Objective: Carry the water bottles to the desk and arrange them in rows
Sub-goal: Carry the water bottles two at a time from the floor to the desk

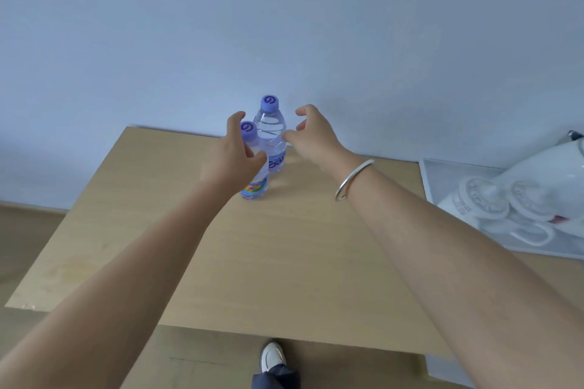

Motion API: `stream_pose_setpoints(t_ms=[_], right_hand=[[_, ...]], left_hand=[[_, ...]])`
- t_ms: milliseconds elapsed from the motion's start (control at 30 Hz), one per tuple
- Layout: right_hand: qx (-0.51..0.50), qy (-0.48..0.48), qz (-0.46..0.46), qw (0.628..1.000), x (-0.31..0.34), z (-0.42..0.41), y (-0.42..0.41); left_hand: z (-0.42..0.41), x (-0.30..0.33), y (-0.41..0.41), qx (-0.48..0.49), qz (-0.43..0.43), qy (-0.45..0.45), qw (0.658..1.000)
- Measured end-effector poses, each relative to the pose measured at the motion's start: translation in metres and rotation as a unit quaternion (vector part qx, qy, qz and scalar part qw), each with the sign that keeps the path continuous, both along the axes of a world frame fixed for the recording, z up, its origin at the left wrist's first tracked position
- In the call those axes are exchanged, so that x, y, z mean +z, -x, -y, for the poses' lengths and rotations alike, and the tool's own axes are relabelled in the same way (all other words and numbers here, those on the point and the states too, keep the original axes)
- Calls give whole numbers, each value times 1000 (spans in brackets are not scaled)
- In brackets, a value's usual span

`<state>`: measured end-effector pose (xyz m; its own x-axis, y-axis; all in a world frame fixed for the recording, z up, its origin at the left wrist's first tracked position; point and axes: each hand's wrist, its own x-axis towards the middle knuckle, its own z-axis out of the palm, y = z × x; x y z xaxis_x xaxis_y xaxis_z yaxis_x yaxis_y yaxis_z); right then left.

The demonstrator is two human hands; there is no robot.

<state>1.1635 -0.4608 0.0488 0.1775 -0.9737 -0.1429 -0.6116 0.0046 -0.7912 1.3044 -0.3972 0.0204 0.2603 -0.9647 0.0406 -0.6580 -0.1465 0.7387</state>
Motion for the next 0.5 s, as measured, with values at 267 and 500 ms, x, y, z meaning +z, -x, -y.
stream_pose_setpoints(t_ms=[267,500], right_hand=[[-60,-22,13,998,7,-104,131],[-204,-18,-2,979,8,-250,289]], left_hand=[[-53,6,137,-145,117,-105,977],[-145,15,300,-315,134,-95,935]])
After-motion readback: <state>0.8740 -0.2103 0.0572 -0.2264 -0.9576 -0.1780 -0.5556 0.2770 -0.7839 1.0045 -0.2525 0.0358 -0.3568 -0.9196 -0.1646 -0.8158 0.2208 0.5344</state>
